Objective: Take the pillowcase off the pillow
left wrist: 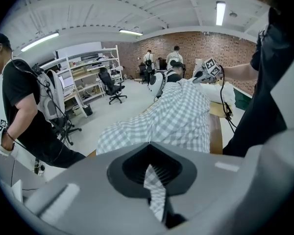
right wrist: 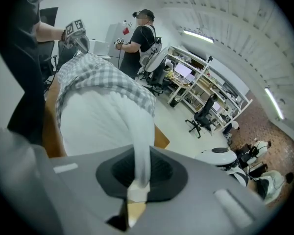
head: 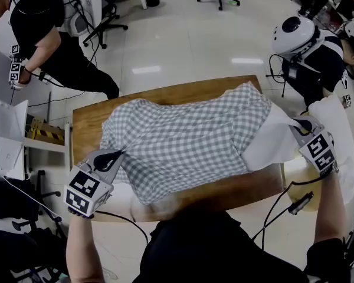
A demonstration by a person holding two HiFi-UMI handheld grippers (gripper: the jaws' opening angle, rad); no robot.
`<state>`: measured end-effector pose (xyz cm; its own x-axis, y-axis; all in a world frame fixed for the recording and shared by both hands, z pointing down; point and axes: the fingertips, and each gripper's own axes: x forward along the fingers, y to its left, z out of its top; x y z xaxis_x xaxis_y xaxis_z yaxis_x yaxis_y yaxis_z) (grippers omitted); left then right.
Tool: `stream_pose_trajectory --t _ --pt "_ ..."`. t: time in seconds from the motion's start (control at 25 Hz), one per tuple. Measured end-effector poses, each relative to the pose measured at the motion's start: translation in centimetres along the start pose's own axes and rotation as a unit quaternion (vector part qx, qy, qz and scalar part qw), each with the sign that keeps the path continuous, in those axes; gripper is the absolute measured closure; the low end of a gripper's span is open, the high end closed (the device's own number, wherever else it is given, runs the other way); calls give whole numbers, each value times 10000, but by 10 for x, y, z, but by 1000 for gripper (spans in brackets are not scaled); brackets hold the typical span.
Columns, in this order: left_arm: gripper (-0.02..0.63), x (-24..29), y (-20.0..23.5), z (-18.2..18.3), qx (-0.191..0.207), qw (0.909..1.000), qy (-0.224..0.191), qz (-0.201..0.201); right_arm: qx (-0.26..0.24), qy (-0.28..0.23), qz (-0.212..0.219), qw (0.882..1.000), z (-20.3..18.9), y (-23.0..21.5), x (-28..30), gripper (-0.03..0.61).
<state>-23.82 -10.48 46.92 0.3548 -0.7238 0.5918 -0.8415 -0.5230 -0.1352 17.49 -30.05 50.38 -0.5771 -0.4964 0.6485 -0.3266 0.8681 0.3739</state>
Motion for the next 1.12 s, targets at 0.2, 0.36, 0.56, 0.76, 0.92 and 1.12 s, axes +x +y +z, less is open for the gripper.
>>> stream_pose_trajectory --t 0.2,0.36,0.56,0.76,0.92,1.12 --pt "607 1 1 -9 -97 9999 111 83 79 106 211 9997 -14 15 16 563" --pt "607 24 -14 -18 18 9994 305 -159 74 380 470 9981 -30 36 32 561" --pt "604 41 -35 -24 168 9984 287 -459 -70 284 649 9975 -26 55 56 552" --pt "450 42 -45 -26 -688 9927 -148 -981 -237 209 671 9972 -18 62 65 509" --pt "378 31 -22 -50 -2212 9691 -601 -912 -201 144 688 9973 -24 58 63 488" --pt "300 17 37 -123 -4153 9030 -1035 -368 -94 101 840 9964 -19 58 65 425"
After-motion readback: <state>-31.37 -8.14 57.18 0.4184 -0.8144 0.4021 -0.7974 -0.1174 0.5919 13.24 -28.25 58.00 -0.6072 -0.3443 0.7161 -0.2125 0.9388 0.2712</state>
